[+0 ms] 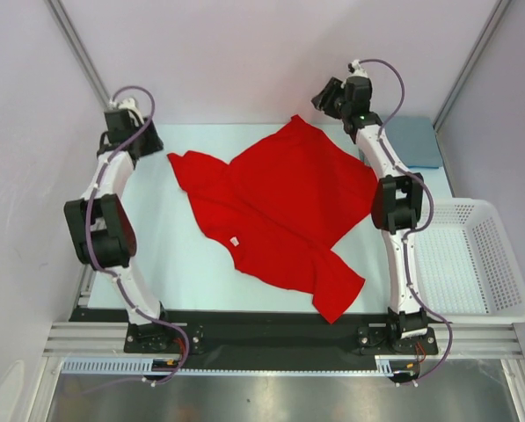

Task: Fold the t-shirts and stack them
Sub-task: Flatten the tshirt out

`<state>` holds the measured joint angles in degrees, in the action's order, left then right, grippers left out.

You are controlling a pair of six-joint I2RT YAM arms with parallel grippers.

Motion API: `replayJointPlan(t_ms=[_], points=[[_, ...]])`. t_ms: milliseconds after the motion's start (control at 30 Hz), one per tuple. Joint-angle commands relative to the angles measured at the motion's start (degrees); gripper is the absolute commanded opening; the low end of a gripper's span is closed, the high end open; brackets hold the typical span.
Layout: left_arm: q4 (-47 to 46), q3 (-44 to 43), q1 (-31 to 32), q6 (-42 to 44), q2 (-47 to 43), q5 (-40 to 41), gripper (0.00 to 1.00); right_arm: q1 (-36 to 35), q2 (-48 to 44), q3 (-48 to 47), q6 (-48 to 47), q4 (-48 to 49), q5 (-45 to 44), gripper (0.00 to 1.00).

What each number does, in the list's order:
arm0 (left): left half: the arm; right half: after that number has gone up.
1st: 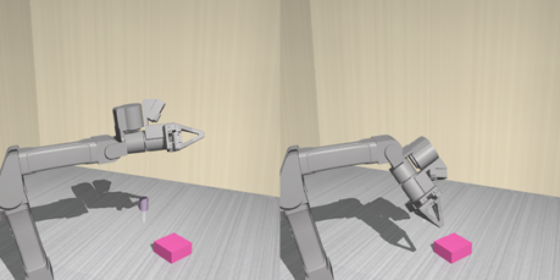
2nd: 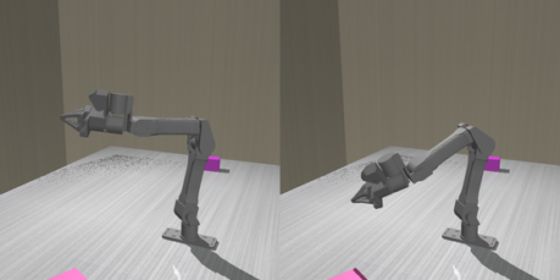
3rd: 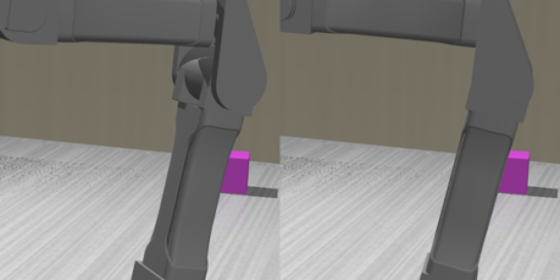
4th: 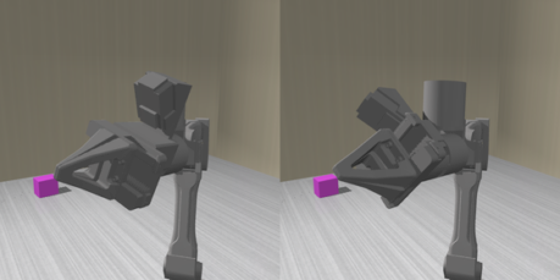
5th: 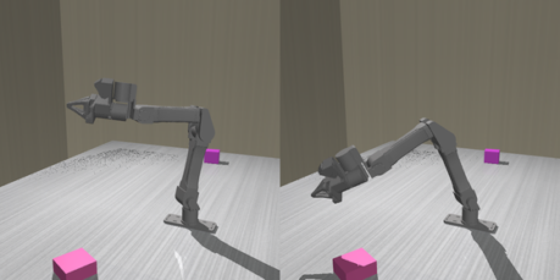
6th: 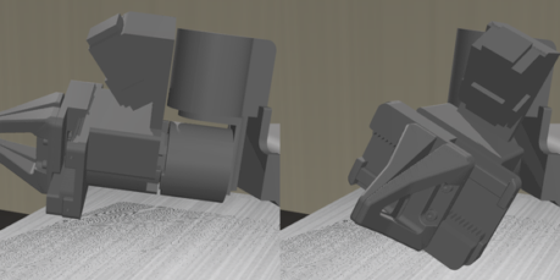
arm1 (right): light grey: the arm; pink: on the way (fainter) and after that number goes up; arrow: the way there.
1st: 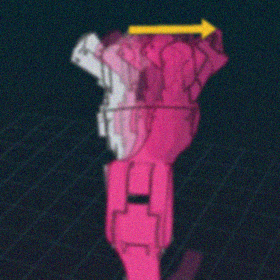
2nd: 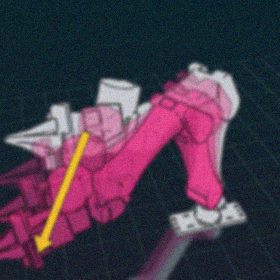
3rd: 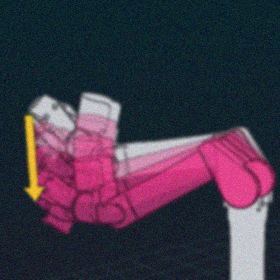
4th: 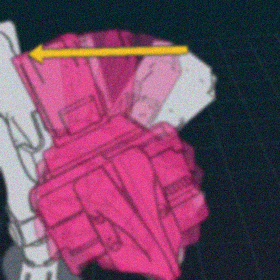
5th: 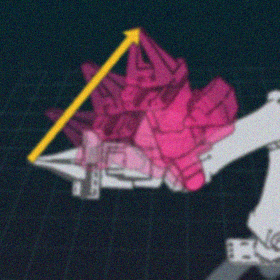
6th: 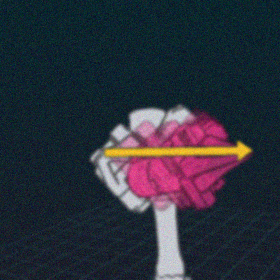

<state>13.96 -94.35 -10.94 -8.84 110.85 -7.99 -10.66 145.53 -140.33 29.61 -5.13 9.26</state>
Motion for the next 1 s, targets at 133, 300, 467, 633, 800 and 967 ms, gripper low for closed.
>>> replayJointPlan(t_ms=[133, 300, 467, 633, 800, 967], points=[[7.7, 18.6, 18.4, -4.1, -19.5, 3.6, 0.53, -0.1, -24.6, 22.5, -9.5, -22.6, -0.1, 0.6], [9.2, 30.4, 36.1, -15.7, -25.2, 9.5, 0.46, -2.4, -38.1, 38.1, -13.9, -30.0, -3.4, 0.64], [12.1, 32.1, 44.3, -24.3, -21.0, 13.1, 0.46, -3.4, -46.5, 50.4, -13.5, -31.8, -1.0, 0.64], [10.3, 36.1, 44.3, -27.5, -18.7, 12.6, 0.44, -5.7, -53.8, 61.2, -14.2, -31.9, -0.3, 0.62], [9.3, 42.0, 41.7, -33.1, -18.8, 10.1, 0.43, -6.7, -57.7, 66.3, -14.0, -31.4, 0.1, 0.62], [9.0, 49.2, 36.1, -37.6, -19.4, 6.9, 0.43, -6.8, -58.5, 67.8, -14.3, -31.2, -0.7, 0.63]])
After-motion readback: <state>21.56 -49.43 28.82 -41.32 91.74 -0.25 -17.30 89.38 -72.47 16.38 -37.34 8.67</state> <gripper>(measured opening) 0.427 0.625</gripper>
